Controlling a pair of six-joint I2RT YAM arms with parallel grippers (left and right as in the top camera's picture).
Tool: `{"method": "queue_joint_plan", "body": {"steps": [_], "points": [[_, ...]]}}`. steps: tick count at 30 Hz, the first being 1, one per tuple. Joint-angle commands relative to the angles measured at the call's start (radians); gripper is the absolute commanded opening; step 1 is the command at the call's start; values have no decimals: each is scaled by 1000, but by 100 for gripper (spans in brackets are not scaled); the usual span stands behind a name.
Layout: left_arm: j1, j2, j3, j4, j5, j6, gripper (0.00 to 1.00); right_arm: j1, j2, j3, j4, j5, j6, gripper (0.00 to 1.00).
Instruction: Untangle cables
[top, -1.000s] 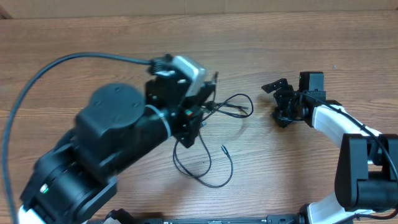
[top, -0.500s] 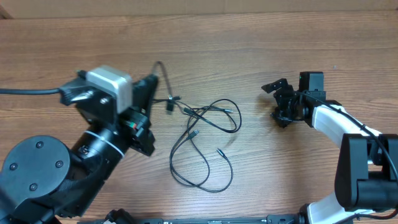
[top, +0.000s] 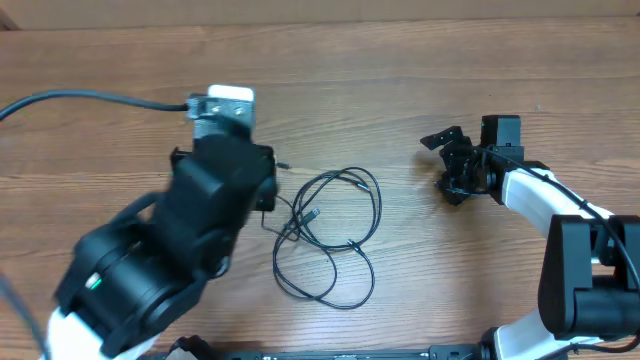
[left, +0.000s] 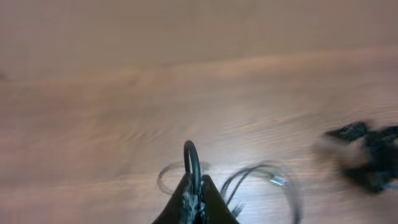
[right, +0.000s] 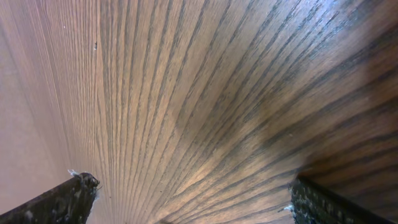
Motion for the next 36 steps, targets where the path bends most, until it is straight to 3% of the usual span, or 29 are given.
{"method": "queue_joint_plan", "body": {"steps": [1, 10, 22, 30, 36], "points": [[5, 65, 13, -61, -90, -145, 4, -11, 71, -59, -37, 149, -8, 100], [28, 273, 13, -264, -24, -301, 4, -11, 71, -59, -37, 149, -8, 100], [98, 476, 12, -305, 273, -306, 4, -11, 71, -59, -37, 149, -8, 100], [100, 476, 12, -301, 280, -306, 5, -11, 71, -59, -37, 149, -8, 100], [100, 359, 12, -233, 217, -305, 4, -11, 71, -59, -37, 149, -8, 100]]}}
